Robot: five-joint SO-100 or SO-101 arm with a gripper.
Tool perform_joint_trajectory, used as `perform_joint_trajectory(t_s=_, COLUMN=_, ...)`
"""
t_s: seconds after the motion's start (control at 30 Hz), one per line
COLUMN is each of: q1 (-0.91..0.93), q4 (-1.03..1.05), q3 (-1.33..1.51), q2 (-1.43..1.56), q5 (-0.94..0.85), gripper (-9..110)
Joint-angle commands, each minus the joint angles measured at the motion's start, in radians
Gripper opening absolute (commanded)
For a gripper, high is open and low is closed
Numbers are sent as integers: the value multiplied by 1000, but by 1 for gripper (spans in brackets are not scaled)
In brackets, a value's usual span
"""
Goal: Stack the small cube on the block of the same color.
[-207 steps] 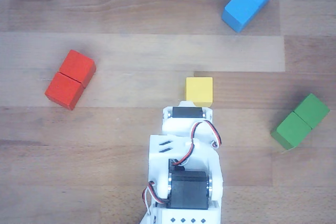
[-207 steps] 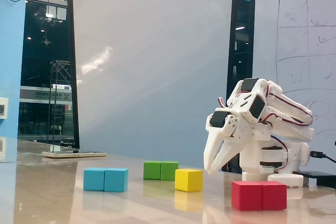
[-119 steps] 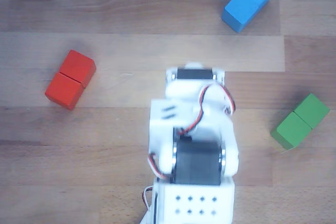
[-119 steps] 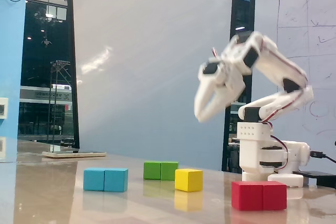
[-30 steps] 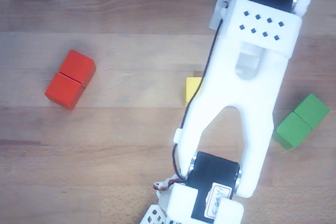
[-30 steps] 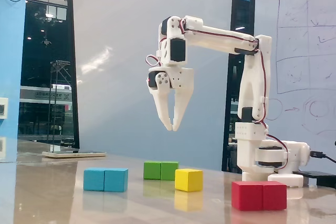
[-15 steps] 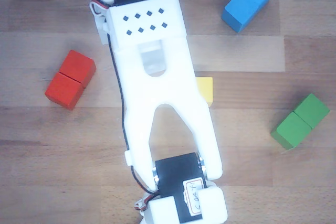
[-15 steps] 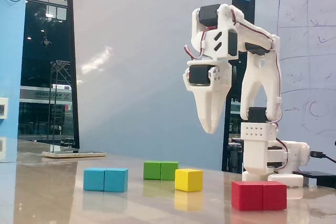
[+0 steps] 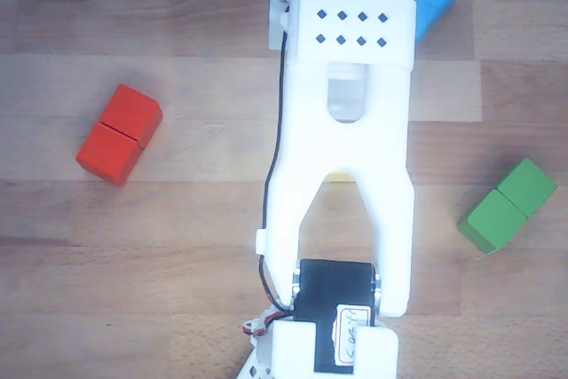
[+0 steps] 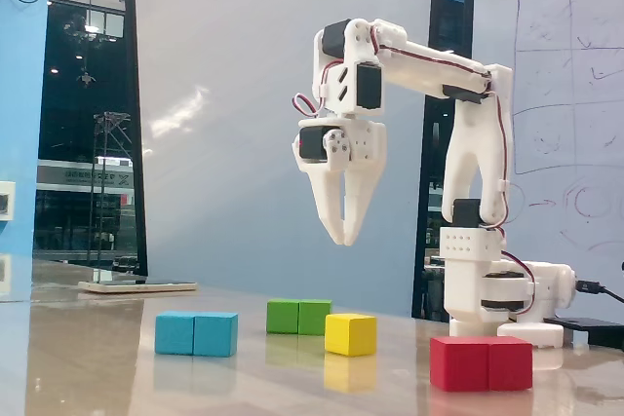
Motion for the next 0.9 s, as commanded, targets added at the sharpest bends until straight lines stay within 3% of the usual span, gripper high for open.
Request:
perform_joint_trajectory(t_s=0.0, q1=15, q4=-5, q3=-97, q2=32, q5=0, gripper=0)
perform_joint_trajectory(t_s=0.17, q1=8, q4=-152, q3=-8, q2=160, q5=-2, gripper=0)
perform_joint_trajectory(t_s=0.87, q1=8, q4=-692, q3=1042, q2=986, q5=-2, gripper=0)
